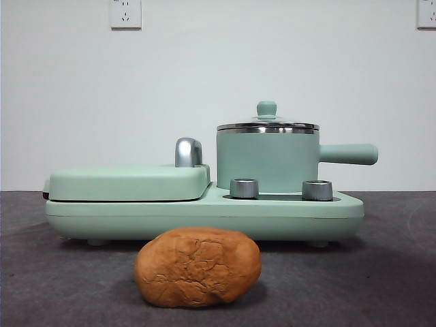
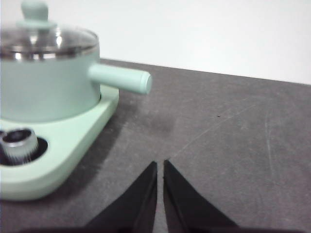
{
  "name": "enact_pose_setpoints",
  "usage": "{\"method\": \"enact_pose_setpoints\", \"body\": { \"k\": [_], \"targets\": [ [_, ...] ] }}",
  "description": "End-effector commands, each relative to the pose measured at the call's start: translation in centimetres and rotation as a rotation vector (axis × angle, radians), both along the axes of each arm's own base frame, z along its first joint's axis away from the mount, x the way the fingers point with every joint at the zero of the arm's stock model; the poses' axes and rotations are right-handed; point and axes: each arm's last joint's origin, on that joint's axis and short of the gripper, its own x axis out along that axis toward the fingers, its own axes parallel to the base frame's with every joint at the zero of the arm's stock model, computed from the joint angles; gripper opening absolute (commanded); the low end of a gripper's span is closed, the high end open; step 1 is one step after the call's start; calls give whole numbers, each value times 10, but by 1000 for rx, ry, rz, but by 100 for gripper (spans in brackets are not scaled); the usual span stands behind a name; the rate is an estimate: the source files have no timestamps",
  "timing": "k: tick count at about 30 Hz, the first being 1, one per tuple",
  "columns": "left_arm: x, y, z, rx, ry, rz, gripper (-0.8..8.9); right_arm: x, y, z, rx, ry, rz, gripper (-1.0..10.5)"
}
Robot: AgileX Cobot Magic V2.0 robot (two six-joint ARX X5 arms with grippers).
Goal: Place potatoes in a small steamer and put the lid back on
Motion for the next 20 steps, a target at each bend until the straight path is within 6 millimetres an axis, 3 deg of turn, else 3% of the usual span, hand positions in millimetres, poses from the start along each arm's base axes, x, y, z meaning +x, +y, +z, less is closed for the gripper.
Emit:
{"method": "enact_pose_setpoints", "body": {
  "k": [1, 11, 20],
  "targets": [
    [1, 0, -5, -68, 10, 11, 6, 0, 0, 0, 100, 6, -4, 19],
    [0, -5, 2, -203, 2, -144, 6, 0, 1, 6, 451, 4, -5, 15],
    [-7, -5, 51, -106, -244, -190, 5, -13, 0, 61, 491, -87, 16, 15]
  ]
}}
